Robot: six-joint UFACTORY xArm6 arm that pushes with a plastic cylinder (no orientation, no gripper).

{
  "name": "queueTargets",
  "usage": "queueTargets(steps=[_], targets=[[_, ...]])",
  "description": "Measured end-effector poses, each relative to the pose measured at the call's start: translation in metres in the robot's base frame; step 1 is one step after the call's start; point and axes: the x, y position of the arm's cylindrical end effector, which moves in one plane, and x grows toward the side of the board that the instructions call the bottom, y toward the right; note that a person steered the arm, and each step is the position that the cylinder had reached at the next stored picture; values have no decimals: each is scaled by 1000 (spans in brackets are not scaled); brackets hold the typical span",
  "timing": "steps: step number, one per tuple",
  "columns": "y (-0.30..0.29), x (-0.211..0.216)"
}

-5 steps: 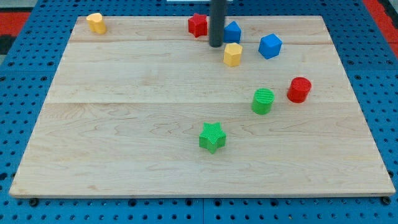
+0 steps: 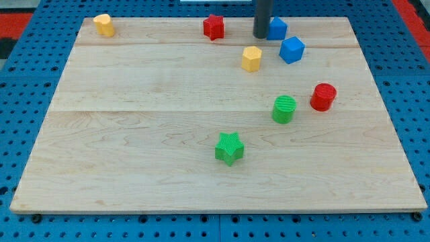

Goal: Push the blue triangle towards the top right of the board

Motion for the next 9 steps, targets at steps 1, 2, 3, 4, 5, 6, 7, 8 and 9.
queueTargets(steps=[1, 2, 3, 4, 5, 6, 7, 8, 9], targets=[[-8, 0], [-40, -6], [-50, -30], [-34, -42], [12, -36], [50, -36], [39, -51], [-5, -51], [-37, -39]])
